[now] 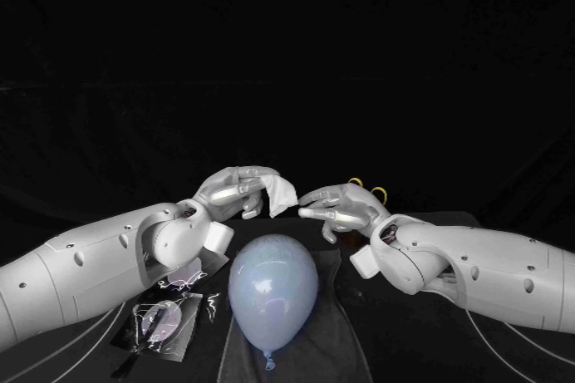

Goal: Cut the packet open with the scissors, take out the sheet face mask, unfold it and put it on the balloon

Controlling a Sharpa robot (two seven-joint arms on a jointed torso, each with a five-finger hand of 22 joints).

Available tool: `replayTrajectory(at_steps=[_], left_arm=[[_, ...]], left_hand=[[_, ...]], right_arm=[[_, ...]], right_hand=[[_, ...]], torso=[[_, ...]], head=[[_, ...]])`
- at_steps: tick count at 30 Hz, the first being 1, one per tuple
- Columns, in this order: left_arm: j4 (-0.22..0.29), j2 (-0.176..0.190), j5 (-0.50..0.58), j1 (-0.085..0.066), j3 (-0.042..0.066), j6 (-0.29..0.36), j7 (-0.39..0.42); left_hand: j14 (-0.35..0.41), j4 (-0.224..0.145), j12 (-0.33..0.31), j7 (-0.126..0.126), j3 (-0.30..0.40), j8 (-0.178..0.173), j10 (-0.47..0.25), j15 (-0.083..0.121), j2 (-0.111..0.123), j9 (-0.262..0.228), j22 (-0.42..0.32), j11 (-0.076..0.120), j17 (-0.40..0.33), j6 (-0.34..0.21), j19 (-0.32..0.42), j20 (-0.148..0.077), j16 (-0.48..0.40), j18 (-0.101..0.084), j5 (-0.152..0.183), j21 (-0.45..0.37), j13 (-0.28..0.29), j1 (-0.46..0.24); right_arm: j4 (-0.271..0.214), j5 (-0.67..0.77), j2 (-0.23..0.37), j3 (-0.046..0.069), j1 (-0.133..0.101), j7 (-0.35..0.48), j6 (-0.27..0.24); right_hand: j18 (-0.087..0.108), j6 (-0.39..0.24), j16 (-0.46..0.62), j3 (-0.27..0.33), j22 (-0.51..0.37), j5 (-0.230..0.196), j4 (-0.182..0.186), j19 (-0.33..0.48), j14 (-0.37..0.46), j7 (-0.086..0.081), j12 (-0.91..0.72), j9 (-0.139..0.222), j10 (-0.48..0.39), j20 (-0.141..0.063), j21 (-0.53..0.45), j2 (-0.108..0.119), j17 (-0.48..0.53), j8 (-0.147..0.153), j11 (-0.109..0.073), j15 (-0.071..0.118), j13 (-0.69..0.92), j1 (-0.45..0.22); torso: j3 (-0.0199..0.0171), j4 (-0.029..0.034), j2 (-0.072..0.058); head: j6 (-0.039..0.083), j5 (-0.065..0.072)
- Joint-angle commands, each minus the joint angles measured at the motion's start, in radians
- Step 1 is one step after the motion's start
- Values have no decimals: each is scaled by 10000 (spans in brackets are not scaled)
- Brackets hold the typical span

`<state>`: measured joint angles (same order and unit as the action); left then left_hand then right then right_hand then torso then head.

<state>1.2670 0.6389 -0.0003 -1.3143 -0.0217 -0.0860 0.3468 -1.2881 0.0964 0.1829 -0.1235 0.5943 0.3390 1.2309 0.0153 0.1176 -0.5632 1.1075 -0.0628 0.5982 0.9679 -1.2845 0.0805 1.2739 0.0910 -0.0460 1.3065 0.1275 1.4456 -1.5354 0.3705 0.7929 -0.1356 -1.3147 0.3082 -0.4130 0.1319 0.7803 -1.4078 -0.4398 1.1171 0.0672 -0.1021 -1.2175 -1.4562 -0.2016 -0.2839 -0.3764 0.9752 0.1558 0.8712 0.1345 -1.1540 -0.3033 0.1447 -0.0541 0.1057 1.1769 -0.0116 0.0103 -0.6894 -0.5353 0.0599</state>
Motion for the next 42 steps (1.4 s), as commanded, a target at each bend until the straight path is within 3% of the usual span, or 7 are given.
replayTrajectory(at_steps=[1,9,21,33,42], left_arm=[[-38,-17,111,-8,15,-48,95],[-104,-42,45,-10,14,63,82],[-118,-88,30,-14,14,86,50],[-143,-117,-43,-19,14,186,37],[-152,-124,-74,-21,14,176,0]], left_hand=[[49,-6,51,7,-82,39,-8,-7,0,-611,6,82,14,84,49,-8,-48,115,-22,-40,7,-63],[45,-12,49,10,-82,39,-8,-5,-6,-611,22,86,25,82,38,-9,-45,111,-22,-31,6,-57],[41,-25,47,12,-87,39,-4,1,-14,-615,31,91,35,80,33,-11,-43,110,-22,-28,6,-51],[34,-36,45,13,-94,40,0,5,-18,-617,29,96,52,81,33,-13,-39,110,-23,-31,6,-47],[36,-42,44,15,-96,41,1,7,-20,-619,24,98,43,81,36,-15,-43,112,-23,-35,6,-43]], right_arm=[[-160,-198,54,3,19,190,917],[-263,-576,-2,4,48,370,1083],[73,-774,-566,6,61,408,732],[42,-1197,-710,10,73,692,435],[72,-1462,-723,16,74,920,117]], right_hand=[[157,32,20,95,-11,207,9,77,45,-140,-12,1,-70,-4,-59,-65,6,24,-25,-28,-37,146],[153,265,-40,17,49,401,-54,39,47,-12,-93,33,26,-41,46,-195,-42,37,-114,37,-135,335],[145,230,-55,43,63,328,-49,26,44,-39,-84,82,-1,-51,72,-164,-49,121,-102,39,-180,307],[118,420,-122,112,150,13,-11,-58,3,-21,-167,141,111,-61,225,-178,-138,180,-124,50,-261,267],[46,949,-261,-223,412,-41,74,-338,-145,126,-357,190,570,-169,671,-557,-389,122,-278,181,-336,387]], torso=[[-3,-5,7],[-7,-4,0],[2,6,-6],[-2,-1,0],[-1,-5,-1]], head=[[-15,-2],[-1,-19],[-5,16],[-20,-2],[-20,-1]])
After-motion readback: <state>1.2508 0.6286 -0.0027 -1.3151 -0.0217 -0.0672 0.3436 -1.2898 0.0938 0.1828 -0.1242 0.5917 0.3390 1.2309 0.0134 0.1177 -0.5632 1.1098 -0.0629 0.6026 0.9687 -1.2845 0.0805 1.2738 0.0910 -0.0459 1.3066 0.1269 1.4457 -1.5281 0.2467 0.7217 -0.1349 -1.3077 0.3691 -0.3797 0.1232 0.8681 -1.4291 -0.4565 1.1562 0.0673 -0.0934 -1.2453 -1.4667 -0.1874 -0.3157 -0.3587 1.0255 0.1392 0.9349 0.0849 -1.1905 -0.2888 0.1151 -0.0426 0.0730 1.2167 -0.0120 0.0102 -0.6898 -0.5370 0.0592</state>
